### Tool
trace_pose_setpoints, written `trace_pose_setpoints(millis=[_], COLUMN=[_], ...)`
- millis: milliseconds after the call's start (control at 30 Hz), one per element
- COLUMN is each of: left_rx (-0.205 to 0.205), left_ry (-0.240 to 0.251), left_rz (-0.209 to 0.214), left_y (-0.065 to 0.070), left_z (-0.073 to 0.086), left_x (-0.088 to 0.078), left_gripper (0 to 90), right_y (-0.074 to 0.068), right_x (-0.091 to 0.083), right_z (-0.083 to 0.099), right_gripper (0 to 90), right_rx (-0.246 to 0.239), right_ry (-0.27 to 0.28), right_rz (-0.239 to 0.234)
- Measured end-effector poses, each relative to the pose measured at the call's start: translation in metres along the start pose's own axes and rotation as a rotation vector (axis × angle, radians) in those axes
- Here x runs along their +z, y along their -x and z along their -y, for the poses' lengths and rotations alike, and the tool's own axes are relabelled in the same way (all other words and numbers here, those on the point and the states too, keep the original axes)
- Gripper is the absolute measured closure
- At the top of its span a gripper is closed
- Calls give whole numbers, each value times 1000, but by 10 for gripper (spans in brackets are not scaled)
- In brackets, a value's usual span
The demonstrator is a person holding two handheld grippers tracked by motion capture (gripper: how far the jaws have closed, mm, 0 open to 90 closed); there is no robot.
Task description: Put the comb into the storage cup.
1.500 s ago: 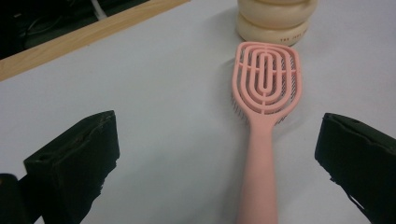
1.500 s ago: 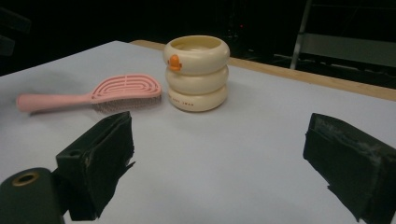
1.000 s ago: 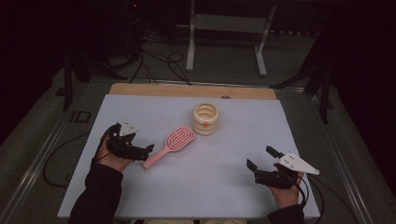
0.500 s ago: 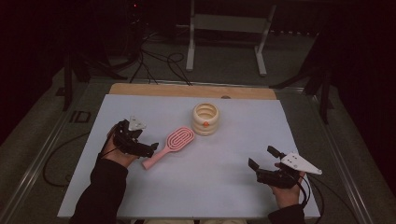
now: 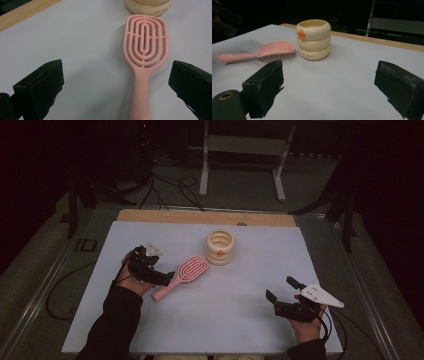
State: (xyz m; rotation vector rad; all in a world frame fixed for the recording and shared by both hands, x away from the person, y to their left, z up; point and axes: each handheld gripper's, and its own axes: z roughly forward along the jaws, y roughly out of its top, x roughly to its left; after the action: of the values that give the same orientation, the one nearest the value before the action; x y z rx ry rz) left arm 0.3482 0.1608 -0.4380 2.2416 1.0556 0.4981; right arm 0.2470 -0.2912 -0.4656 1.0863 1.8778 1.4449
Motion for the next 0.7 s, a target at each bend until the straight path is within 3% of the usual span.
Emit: trace_pose_setpoints(millis=[700], left_rx=[29], left_ry=[-56], left_rz=[23], left_y=[6], left_z=[-8], left_x=[17], left_gripper=[8], right_y=[0], right_x=[1], right_z=[2], right_gripper=[84], right_rx=[-2], right_ry=[-8], right_rz=[2])
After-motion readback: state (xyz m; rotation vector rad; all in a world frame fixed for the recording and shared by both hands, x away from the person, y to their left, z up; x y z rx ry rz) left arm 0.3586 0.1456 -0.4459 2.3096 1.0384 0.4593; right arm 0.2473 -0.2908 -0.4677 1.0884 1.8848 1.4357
